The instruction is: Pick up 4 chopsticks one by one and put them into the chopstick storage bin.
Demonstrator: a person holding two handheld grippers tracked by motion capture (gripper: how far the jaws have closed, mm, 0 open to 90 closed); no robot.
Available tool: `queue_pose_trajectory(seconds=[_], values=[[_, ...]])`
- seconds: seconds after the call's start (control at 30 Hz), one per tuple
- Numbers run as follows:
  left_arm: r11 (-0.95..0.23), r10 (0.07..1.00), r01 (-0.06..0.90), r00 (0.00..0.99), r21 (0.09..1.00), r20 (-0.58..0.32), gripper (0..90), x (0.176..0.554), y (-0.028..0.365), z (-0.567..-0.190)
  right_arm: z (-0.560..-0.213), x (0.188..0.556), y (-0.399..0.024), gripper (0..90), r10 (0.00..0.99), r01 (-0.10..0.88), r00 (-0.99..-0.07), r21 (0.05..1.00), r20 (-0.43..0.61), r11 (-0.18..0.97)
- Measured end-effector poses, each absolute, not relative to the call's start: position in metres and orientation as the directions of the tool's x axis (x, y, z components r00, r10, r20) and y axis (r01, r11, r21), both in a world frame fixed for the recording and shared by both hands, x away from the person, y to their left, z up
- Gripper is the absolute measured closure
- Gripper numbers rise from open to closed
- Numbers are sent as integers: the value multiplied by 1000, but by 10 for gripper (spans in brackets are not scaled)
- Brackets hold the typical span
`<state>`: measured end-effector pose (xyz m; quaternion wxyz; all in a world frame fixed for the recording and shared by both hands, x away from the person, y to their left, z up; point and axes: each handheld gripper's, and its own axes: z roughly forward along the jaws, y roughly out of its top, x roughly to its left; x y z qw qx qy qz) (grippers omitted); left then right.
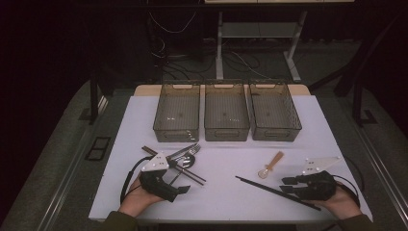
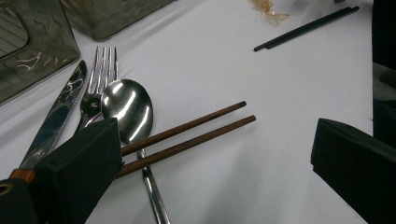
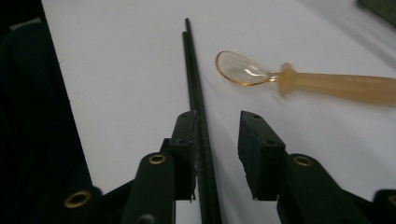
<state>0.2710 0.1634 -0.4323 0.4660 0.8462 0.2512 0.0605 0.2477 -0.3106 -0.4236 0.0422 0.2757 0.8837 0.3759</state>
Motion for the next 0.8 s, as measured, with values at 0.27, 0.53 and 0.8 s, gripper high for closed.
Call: queue_pose_trajectory(seconds=[0.27, 0.53, 0.8], values=[[-442, 479, 368, 868, 818, -131, 14, 271, 164, -432, -433, 246, -309, 778, 511, 448, -853, 656, 109, 608], [-440, 479, 369, 868, 819, -133, 13, 271, 164, -432, -437, 247, -309, 793, 507, 446, -856, 645, 104, 620], [-441, 478, 368, 868, 818, -133, 13, 271, 164, -432, -439, 248, -308, 808, 502, 442, -859, 635, 97, 634]])
